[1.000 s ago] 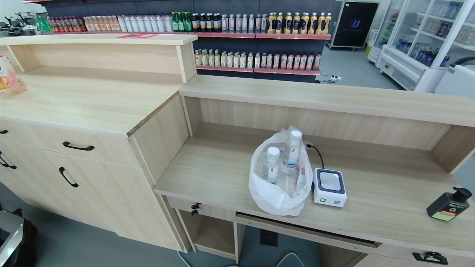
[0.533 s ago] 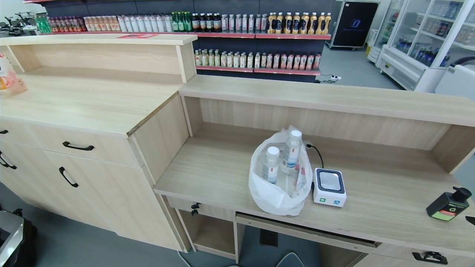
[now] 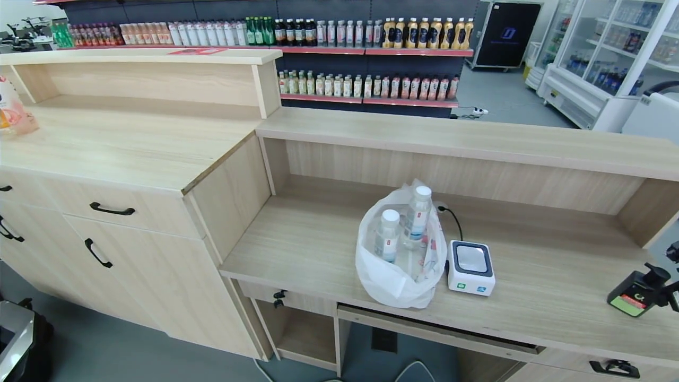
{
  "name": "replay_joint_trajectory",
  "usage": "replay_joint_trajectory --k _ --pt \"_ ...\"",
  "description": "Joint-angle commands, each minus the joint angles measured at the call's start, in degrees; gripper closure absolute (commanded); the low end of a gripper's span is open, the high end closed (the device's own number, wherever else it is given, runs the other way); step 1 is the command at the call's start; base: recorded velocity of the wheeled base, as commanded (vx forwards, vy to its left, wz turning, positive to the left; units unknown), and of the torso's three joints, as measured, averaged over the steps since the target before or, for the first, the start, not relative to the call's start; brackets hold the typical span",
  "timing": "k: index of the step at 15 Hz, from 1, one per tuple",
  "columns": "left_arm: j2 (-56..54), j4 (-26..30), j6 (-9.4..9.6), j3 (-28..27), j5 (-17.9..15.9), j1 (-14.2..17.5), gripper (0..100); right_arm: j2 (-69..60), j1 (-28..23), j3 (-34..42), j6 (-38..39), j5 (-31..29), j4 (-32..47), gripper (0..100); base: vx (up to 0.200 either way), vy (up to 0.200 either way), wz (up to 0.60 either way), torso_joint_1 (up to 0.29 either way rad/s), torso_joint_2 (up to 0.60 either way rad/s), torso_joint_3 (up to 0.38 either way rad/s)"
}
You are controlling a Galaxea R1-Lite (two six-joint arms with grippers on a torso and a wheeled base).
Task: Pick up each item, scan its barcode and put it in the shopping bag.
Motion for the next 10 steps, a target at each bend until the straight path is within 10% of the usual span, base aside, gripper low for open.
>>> replay_joint_trajectory --k 1,10 --pt "0.0 0.0 0.0 0.0 0.04 0.0 100 1.15 1.19 0.11 -0.66 0.03 -0.01 0 0.0 0.0 0.0 0.0 0.0 0.0" --pt "0.0 0.0 0.0 0.0 0.04 0.0 100 3.26 3.3 0.82 -3.74 0.3 -0.27 0 0.0 0.0 0.0 0.0 0.0 0.0"
